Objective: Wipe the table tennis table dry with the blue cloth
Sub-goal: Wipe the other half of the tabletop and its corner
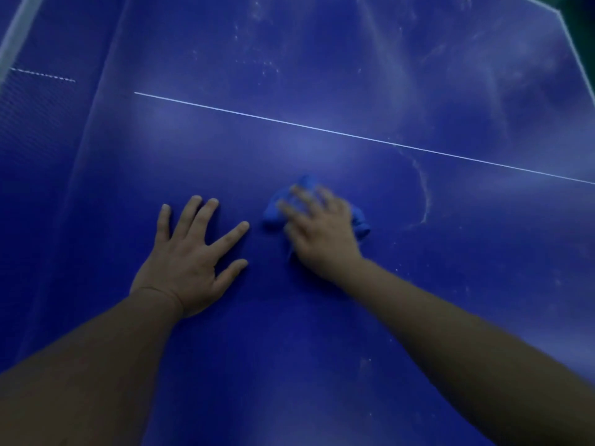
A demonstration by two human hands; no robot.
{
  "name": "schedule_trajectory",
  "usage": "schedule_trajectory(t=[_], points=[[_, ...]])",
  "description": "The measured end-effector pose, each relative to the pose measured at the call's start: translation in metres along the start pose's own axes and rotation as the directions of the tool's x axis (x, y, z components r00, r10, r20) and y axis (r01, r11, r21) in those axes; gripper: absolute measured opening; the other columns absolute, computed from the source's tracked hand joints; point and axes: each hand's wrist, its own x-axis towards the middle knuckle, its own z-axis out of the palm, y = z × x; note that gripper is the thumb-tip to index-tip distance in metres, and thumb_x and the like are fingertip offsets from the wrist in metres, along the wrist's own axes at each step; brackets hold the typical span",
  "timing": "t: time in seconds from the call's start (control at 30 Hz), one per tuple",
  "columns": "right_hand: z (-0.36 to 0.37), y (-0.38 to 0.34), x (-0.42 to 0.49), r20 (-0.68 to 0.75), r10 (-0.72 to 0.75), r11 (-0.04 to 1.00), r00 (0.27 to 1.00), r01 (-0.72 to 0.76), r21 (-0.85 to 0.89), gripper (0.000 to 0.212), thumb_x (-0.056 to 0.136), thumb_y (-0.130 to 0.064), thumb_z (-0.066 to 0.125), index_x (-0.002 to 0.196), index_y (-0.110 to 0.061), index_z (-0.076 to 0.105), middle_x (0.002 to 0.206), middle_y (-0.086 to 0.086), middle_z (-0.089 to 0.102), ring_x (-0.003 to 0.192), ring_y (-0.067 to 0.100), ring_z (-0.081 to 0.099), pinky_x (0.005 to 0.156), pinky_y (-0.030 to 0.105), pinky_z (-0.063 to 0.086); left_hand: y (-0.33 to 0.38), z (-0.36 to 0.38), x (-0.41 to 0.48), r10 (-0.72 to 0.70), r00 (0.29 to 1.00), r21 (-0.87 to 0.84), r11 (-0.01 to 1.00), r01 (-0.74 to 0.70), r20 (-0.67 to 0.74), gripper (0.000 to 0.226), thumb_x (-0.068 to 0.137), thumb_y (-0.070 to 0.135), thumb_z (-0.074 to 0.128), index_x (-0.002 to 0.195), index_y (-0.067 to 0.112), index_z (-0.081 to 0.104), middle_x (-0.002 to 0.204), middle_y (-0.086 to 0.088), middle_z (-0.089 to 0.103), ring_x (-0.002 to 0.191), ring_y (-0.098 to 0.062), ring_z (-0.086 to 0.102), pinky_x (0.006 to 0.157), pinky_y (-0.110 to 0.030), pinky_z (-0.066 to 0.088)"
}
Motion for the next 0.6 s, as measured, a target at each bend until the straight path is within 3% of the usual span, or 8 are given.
schedule_trajectory(t=[0.07, 0.1, 0.13, 0.2, 0.27, 0.33, 0.47, 0.6], points=[[-0.001, -0.004, -0.014, 0.066, -0.305, 0.951, 0.95, 0.301, 0.067, 0.04, 0.099, -0.041, 0.047, 0.136, -0.035, 0.061, 0.15, -0.002, 0.051, 0.132, 0.038, 0.046, 0.102, 0.05, 0.034, 0.001, -0.001, 0.001, 0.0, 1.0, 0.003, 1.0, 0.0, 0.004, 0.068, 0.095, 0.069, 0.02, 0.154, 0.039, 0.033, 0.16, -0.018, 0.024, 0.151, -0.037, 0.014, 0.118, -0.066, 0.007], [-0.001, 0.011, -0.009, 0.063, -0.352, 0.935, 0.934, 0.348, 0.07, 0.038, 0.1, -0.04, 0.049, 0.134, -0.033, 0.063, 0.148, -0.001, 0.053, 0.13, 0.038, 0.049, 0.102, 0.049, 0.035, 0.001, -0.001, 0.001, -0.001, 1.0, 0.001, 1.0, 0.001, 0.01, 0.068, 0.095, 0.07, 0.02, 0.154, 0.04, 0.032, 0.161, -0.017, 0.023, 0.151, -0.037, 0.013, 0.118, -0.065, 0.007], [0.001, 0.032, 0.003, 0.031, -0.305, 0.952, 0.952, 0.304, 0.04, 0.037, 0.099, -0.038, 0.05, 0.132, -0.03, 0.065, 0.145, 0.002, 0.056, 0.124, 0.04, 0.054, 0.101, 0.051, 0.039, 0.001, -0.002, 0.001, -0.005, 1.0, -0.002, 1.0, 0.005, 0.014, 0.067, 0.095, 0.07, 0.019, 0.154, 0.041, 0.03, 0.162, -0.016, 0.022, 0.152, -0.036, 0.011, 0.119, -0.065, 0.005], [0.002, 0.086, 0.03, -0.067, -0.016, 0.999, 0.998, 0.014, -0.039, 0.04, 0.098, -0.038, 0.046, 0.128, -0.023, 0.068, 0.14, 0.01, 0.06, 0.115, 0.045, 0.059, 0.097, 0.055, 0.046, 0.001, -0.002, 0.0, -0.008, 1.0, -0.007, 1.0, 0.008, 0.018, 0.067, 0.094, 0.072, 0.017, 0.155, 0.043, 0.027, 0.163, -0.015, 0.019, 0.153, -0.034, 0.007, 0.119, -0.064, 0.003], [-0.006, 0.135, 0.043, -0.042, 0.268, 0.961, 0.963, -0.27, -0.063, 0.052, 0.098, -0.048, 0.033, 0.135, -0.026, 0.063, 0.146, 0.007, 0.055, 0.124, 0.045, 0.052, 0.102, 0.055, 0.042, 0.001, -0.003, 0.0, -0.015, 1.0, -0.015, 1.0, 0.015, 0.017, 0.068, 0.094, 0.073, 0.014, 0.154, 0.044, 0.025, 0.164, -0.013, 0.016, 0.153, -0.033, 0.004, 0.12, -0.063, 0.001], [-0.008, 0.146, 0.038, -0.009, 0.305, 0.951, 0.952, -0.305, -0.056, 0.054, 0.098, -0.053, 0.029, 0.141, -0.034, 0.056, 0.151, 0.002, 0.049, 0.131, 0.044, 0.045, 0.105, 0.055, 0.039, 0.002, -0.003, 0.001, -0.018, 1.0, -0.028, 0.999, 0.018, 0.017, 0.068, 0.093, 0.073, 0.013, 0.154, 0.045, 0.025, 0.164, -0.013, 0.015, 0.153, -0.032, 0.002, 0.12, -0.062, -0.001], [-0.008, 0.079, -0.042, -0.013, -0.061, 0.998, 0.998, 0.061, -0.004, 0.038, 0.099, -0.039, 0.046, 0.137, -0.036, 0.052, 0.147, 0.007, 0.054, 0.122, 0.048, 0.052, 0.097, 0.058, 0.042, 0.002, -0.003, 0.0, -0.014, 0.999, -0.015, 1.0, 0.015, 0.03, 0.07, 0.092, 0.074, 0.009, 0.155, 0.045, 0.021, 0.165, -0.013, 0.011, 0.153, -0.032, -0.001, 0.12, -0.062, -0.003], [-0.031, -0.013, -0.186, 0.191, -0.458, 0.888, 0.868, 0.439, 0.134, 0.041, 0.102, -0.044, 0.044, 0.142, -0.041, 0.05, 0.156, -0.005, 0.043, 0.139, 0.037, 0.041, 0.106, 0.054, 0.032, 0.002, -0.001, -0.001, -0.01, 1.0, -0.01, 1.0, 0.01, 0.029, 0.07, 0.092, 0.073, 0.008, 0.155, 0.045, 0.02, 0.165, -0.014, 0.011, 0.153, -0.033, -0.001, 0.12, -0.062, -0.003]])
